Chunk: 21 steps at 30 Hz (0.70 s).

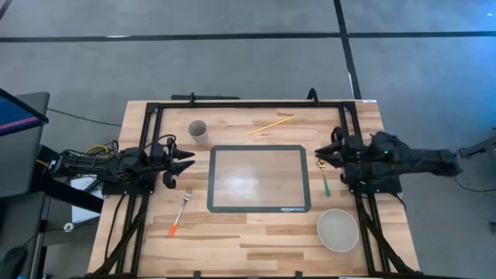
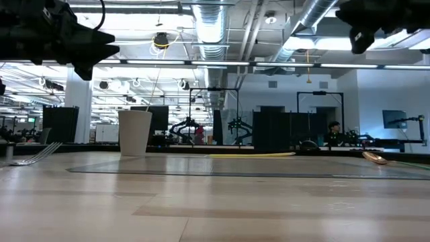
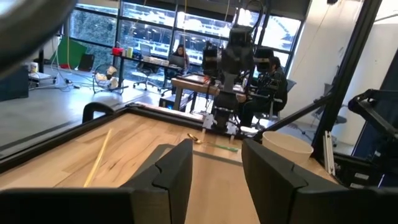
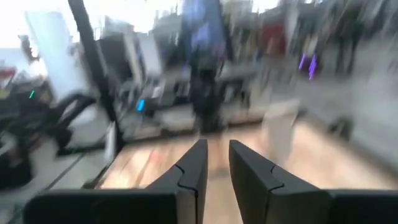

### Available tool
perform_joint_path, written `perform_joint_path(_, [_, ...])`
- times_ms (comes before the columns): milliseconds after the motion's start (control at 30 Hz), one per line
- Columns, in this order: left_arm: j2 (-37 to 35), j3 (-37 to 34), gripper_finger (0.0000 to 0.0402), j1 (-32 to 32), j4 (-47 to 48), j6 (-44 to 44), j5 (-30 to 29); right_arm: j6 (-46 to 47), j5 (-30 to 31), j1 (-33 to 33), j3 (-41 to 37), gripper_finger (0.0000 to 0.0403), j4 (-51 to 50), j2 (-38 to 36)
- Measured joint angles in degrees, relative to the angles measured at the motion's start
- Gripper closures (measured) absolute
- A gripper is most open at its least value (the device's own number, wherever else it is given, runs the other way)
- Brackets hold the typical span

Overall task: Pick & Place Utensil
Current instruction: Put the white bowl on the transparent placemat

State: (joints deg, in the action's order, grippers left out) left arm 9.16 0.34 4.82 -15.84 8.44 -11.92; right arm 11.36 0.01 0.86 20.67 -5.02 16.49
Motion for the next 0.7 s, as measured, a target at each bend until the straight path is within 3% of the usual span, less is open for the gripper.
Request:
perform_joint_path(433, [-0.02,0.0,0.0262,0.02,-1.12,1.03,0.0,29.3,-0.12,16.65,23.95,0.0343,-44.11,30.13])
perform_joint_path(700, [0.03,0.0,0.0262,0.0,-1.19,0.99,0.0,54.34,-6.72,31.26,27.51,0.0343,-55.35,38.72])
